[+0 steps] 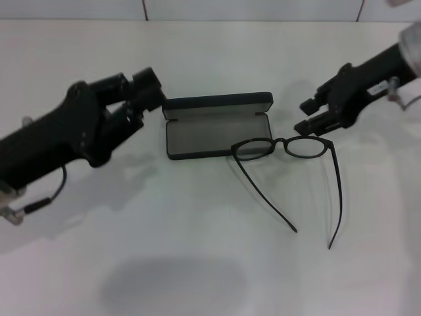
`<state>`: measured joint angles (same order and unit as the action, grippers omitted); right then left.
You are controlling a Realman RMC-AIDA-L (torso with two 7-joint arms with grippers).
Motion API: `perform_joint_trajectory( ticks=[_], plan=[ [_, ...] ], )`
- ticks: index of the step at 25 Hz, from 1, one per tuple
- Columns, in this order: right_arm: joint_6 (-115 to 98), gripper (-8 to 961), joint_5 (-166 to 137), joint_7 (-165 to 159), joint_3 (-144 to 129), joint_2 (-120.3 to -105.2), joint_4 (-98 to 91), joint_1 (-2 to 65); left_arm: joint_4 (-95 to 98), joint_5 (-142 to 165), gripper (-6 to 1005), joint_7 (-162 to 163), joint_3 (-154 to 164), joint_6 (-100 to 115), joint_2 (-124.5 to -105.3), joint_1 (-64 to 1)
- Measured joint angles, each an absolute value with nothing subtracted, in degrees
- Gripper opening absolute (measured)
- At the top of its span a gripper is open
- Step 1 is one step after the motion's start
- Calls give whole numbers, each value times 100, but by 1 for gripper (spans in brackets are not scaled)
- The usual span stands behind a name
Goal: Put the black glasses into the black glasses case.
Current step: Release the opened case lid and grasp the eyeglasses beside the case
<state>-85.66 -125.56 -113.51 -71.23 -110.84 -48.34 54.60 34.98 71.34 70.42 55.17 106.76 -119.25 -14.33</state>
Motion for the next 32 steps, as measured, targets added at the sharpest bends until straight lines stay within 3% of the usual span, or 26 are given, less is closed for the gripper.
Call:
perform_joint_trajectory(
  ticks=[4, 5, 6, 8, 32],
  plan=[
    [-8229, 441, -13459, -11442, -7131, -11369, -4110, 6088, 3065, 7134, 237, 6708, 5512, 10675, -11915, -1438],
    [-8229, 441, -13459, -11442, -7131, -11369, -4110, 6088, 2992, 7133, 236, 6645, 5511, 10673, -11915, -1428],
    [-7888, 441, -13969, -11460, -7261, -11571, -3856, 6326, 2947, 7133, 235, 6613, 5510, 10662, -11915, -1427],
    [-7694, 441, -14017, -11508, -7482, -11619, -3767, 6392, 2863, 7131, 234, 6573, 5508, 10627, -11914, -1430],
    [-6830, 437, -12903, -11657, -9204, -11628, -3273, 6727, 2298, 7126, 221, 6168, 5517, 10572, -11949, -1368]
  ],
)
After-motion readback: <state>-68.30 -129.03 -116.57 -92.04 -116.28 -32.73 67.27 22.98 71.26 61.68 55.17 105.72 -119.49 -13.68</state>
